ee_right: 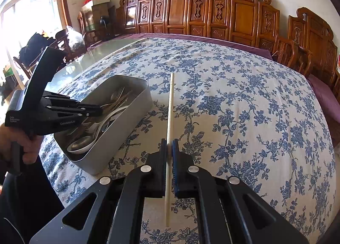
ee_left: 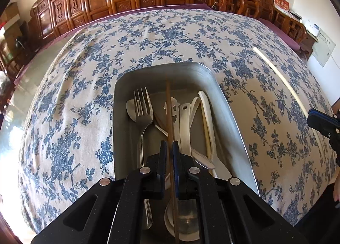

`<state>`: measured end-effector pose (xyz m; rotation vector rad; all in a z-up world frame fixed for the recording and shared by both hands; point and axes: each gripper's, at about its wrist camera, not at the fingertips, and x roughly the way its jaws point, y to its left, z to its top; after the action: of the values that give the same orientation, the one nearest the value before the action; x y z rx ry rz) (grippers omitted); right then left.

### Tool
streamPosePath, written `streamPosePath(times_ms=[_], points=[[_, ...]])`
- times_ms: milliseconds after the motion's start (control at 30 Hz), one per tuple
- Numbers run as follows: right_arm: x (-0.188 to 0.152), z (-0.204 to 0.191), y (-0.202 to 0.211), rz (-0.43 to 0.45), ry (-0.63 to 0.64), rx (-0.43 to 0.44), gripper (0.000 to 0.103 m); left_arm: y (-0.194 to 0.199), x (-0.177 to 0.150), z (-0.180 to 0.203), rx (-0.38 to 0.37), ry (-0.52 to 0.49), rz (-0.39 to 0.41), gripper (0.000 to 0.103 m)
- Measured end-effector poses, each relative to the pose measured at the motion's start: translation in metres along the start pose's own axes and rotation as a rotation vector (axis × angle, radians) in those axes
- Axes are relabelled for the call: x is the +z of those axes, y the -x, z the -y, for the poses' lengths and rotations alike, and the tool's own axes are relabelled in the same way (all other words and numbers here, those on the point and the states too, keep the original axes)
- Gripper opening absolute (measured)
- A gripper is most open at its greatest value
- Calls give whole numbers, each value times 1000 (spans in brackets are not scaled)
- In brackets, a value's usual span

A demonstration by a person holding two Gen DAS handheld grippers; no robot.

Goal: Organize utensils
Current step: 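Carry the wooden chopstick into the tray and open the left gripper while the right holds its chopstick, then lower the bamboo chopstick into the tray and open the right gripper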

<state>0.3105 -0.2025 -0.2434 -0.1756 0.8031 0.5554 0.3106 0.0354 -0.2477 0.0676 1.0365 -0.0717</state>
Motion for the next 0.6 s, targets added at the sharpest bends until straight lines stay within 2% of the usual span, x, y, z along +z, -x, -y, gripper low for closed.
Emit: streamPosePath(times_ms=[100, 333, 433, 500, 567, 600], points=[[1, -1, 2, 4, 2, 0, 6, 9, -2, 0, -2, 4, 13, 13], [1, -11, 6, 4, 14, 3, 6, 36, -6, -2, -3, 11, 56, 14], [1, -20, 8, 2, 34, 2, 6, 48, -9, -4, -9, 18, 74, 31], [1, -24, 10, 0, 37, 3, 6, 54, -11, -6, -12, 23, 81, 51], [1, -28, 12, -4, 28, 7, 6, 60, -12, -8, -5, 26, 92, 64], [1, -30, 13, -4, 17, 16, 6, 64, -13, -9, -5, 29, 100, 67]])
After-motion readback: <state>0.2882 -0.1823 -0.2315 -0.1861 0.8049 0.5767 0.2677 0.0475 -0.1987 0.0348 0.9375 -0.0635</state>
